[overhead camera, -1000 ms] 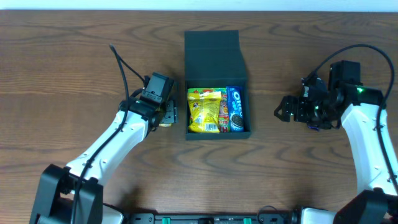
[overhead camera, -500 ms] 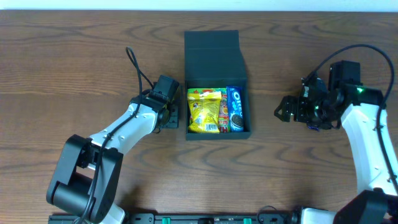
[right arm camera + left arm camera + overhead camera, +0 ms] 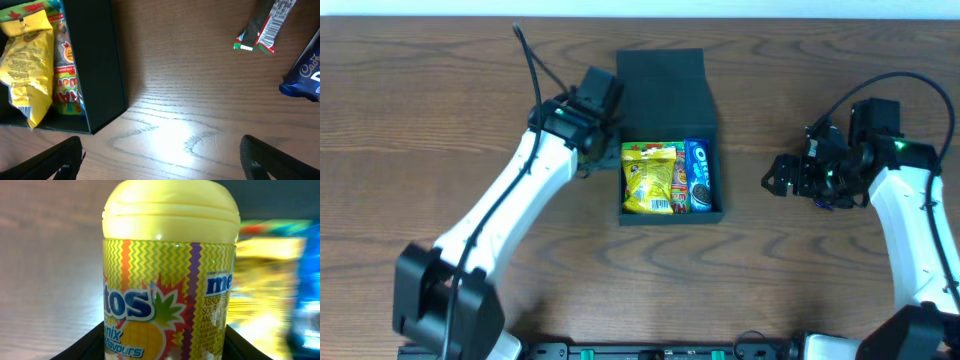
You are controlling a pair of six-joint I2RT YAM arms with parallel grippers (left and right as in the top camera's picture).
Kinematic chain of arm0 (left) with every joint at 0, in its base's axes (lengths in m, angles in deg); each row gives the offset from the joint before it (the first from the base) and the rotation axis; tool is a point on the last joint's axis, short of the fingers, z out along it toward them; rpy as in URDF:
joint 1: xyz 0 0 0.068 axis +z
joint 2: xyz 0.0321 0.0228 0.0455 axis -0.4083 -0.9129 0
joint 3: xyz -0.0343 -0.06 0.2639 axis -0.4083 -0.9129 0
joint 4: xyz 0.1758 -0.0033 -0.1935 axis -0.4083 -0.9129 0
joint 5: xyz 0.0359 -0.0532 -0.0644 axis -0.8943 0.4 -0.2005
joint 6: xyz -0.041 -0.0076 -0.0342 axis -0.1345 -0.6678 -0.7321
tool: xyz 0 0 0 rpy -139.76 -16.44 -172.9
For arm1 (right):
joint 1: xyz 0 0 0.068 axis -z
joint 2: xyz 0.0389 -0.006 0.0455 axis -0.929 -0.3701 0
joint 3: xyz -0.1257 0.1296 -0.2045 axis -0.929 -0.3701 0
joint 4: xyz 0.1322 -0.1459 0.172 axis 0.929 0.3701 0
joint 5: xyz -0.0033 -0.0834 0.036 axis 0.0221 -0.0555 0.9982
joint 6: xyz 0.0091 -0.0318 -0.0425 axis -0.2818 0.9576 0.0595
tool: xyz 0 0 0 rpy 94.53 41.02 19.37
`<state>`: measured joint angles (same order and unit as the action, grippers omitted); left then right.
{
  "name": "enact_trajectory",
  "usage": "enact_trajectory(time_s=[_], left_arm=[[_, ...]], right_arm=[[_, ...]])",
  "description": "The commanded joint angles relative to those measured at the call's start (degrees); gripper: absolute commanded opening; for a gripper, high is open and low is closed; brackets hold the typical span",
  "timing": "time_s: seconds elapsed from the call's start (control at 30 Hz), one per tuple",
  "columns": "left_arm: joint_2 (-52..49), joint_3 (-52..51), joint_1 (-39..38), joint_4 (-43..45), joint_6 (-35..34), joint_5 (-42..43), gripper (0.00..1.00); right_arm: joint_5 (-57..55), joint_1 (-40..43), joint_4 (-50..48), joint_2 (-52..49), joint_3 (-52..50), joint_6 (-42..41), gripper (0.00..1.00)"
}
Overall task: Pack container
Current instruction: 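Place the Mentos tube into the box with left gripper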
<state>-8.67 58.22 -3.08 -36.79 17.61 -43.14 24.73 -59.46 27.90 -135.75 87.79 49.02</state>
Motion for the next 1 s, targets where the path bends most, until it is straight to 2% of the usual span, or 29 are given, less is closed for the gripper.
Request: enact_trajectory(time_s=[0.0,0.1,0.23,0.5,0.53,0.57,0.6,0.63,0.7,0.8,0.97], left_arm=[[3.1,3.1,-6.3,0.7,-7.8,-0.2,0.23],[1.8,3.1,-12.8,3.1,-13.3,-0.2,0.23],[-1.5,3.1,-18.9,7.2,-14.9,-0.4,0.26],[-9.4,3.1,-21.2,8.4,-17.5,-0.4,0.25],[-9.5,3.1,-21.1,8.6,-17.1,-0.4,0.29],[-9.5,3.1,-21.1,8.9,-16.5,-0.4,0.42],[-9.5,3.1,-21.1,9.0,-15.8,-0.4,0.63],[-9.5,3.1,-21.1,9.0,-15.1,-0.4,0.78],[-9.5,3.1,-21.1,8.7,-13.5,-0.3,0.8],[-8.0,3.4,-20.6,7.5,-11.1,-0.4,0.77],[-0.5,4.7,-18.6,2.2,-10.6,-2.5,0.73]], right_arm=[[-0.1,0.9,-0.1,-0.1,0.0,0.0,0.99],[-0.1,2.3,-0.1,-0.1,0.0,-0.2,0.99],[0.6,4.6,0.1,-0.1,0.0,-0.4,0.99],[1.8,5.1,0.1,-0.1,0.0,-0.4,0.99],[1.8,5.1,0.0,-0.1,0.0,-0.4,0.99],[1.9,5.1,-0.1,-0.1,0.0,-0.4,0.99],[1.9,5.1,-0.2,-0.1,0.0,-0.4,0.99],[1.9,5.1,-0.2,-0.1,0.0,-0.4,0.99],[1.8,5.1,-0.2,-0.1,0.0,-0.4,0.99],[1.1,5.1,-0.4,-0.1,0.0,-0.4,0.99],[-3.4,5.1,-1.7,-1.0,0.0,-2.8,0.99]])
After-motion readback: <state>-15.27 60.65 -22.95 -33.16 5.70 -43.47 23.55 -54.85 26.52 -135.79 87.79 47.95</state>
